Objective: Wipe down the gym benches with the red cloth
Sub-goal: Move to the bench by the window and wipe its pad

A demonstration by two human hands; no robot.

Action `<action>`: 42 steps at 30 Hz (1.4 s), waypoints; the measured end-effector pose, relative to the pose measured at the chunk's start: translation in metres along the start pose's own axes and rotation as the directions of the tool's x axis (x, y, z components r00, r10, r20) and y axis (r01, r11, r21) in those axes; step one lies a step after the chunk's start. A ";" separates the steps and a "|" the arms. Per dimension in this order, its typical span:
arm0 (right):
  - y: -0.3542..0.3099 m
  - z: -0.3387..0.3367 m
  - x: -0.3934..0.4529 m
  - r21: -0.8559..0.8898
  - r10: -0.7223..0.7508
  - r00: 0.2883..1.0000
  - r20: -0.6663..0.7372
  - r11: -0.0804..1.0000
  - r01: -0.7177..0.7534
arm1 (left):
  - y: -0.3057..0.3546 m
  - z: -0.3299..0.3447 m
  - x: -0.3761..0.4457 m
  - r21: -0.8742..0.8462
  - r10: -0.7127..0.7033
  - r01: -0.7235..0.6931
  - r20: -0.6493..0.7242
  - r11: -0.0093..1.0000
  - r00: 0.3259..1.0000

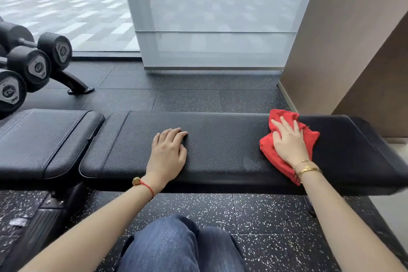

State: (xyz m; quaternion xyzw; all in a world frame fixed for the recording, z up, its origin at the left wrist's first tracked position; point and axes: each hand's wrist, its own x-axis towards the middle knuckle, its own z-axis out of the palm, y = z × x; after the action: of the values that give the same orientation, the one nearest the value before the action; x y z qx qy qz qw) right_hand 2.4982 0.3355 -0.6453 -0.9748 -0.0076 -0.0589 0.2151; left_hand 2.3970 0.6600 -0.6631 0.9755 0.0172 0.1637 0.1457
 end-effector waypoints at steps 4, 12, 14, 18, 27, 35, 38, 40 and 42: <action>-0.052 0.018 0.008 -0.015 -0.094 0.993 0.067 0.995 0.095 | 0.001 0.000 0.000 -0.009 -0.001 0.001 0.000 1.000 1.000; -0.115 0.051 -0.054 0.152 -0.554 0.809 0.196 0.832 0.533 | -0.014 -0.011 0.006 0.015 0.015 -0.015 0.001 1.000 1.000; -0.096 0.044 -0.054 0.184 -0.562 0.806 0.186 0.826 0.533 | -0.029 -0.016 0.008 0.081 0.003 -0.005 0.016 0.997 1.000; -0.073 0.036 -0.027 0.134 -0.418 0.899 0.133 0.906 0.402 | -0.061 -0.026 0.004 0.111 -0.068 0.066 0.016 0.992 0.998; -0.186 0.077 0.003 0.068 -0.389 0.896 0.215 0.921 0.384 | -0.061 -0.022 0.002 0.060 -0.116 0.118 -0.042 0.991 0.992; -0.174 0.079 -0.050 0.196 -0.614 0.762 0.206 0.789 0.583 | -0.062 -0.025 -0.001 0.042 -0.104 0.105 -0.020 0.994 0.994; -0.132 0.064 -0.034 0.172 -0.518 0.841 0.156 0.853 0.494 | -0.061 -0.024 0.000 0.055 -0.114 0.114 -0.011 0.992 0.993; -0.115 0.056 -0.013 0.125 -0.404 0.905 0.131 0.913 0.389 | -0.059 -0.022 0.001 0.061 -0.126 0.127 -0.024 0.990 0.992; -0.119 0.054 0.005 0.070 -0.286 0.951 0.118 0.958 0.280 | -0.057 -0.022 0.001 0.065 -0.132 0.135 -0.044 0.989 0.990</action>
State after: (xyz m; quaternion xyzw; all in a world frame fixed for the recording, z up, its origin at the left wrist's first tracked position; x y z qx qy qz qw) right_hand 2.5041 0.4659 -0.6442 -0.9594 -0.1624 -0.0267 0.2290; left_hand 2.3918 0.7205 -0.6593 0.9732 0.0909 0.1720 0.1230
